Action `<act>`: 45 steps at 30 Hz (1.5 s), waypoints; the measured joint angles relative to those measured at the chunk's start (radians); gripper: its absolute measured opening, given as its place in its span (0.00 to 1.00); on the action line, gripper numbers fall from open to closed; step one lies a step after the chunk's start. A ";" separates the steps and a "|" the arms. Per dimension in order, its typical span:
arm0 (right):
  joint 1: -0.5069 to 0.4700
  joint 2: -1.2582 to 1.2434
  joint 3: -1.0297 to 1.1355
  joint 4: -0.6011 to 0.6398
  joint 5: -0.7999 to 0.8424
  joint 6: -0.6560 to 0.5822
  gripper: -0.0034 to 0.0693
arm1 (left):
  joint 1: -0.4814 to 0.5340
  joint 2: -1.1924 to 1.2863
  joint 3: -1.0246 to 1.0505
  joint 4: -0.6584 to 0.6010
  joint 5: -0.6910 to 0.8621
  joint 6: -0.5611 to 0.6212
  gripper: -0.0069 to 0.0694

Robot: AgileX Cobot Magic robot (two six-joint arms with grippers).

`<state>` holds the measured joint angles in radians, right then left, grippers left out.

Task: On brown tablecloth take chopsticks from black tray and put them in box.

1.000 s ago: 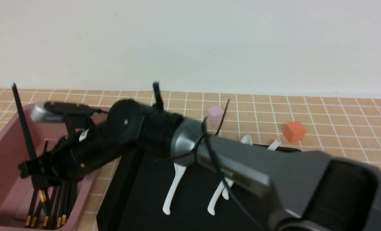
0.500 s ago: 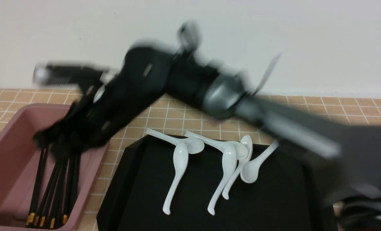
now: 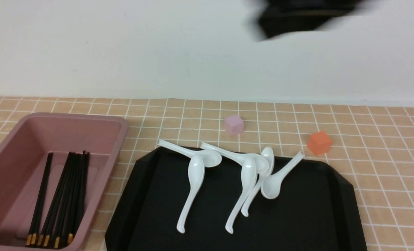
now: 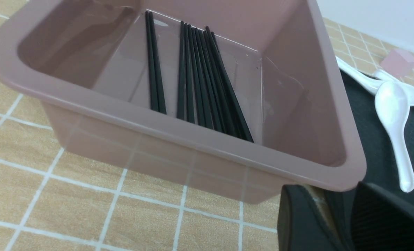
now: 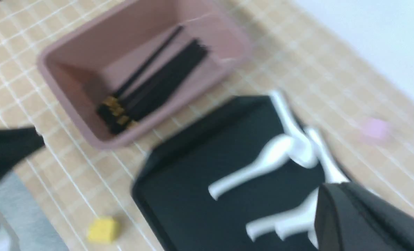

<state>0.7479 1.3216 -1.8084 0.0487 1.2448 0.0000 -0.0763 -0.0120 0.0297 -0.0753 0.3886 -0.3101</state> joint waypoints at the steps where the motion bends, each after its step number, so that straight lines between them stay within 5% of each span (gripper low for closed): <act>1: 0.000 -0.050 0.051 -0.005 -0.014 0.000 0.03 | 0.000 0.000 0.000 0.000 0.000 0.000 0.40; 9: 0.000 -0.639 0.847 -0.016 -0.614 0.015 0.04 | 0.000 0.000 0.000 0.000 0.000 0.000 0.40; 17: 0.000 -0.963 1.256 -0.054 -0.977 0.027 0.05 | 0.000 0.000 0.000 0.000 0.000 0.000 0.40; 26: 0.000 -1.333 1.457 -0.064 -1.008 0.027 0.05 | 0.000 0.000 0.000 0.000 0.000 0.000 0.40; 45: -0.002 -1.279 1.464 -0.090 -0.970 0.035 0.08 | 0.000 0.000 0.000 0.001 0.002 0.000 0.40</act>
<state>0.7464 0.0428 -0.3442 -0.0408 0.2750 0.0355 -0.0763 -0.0120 0.0297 -0.0742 0.3910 -0.3101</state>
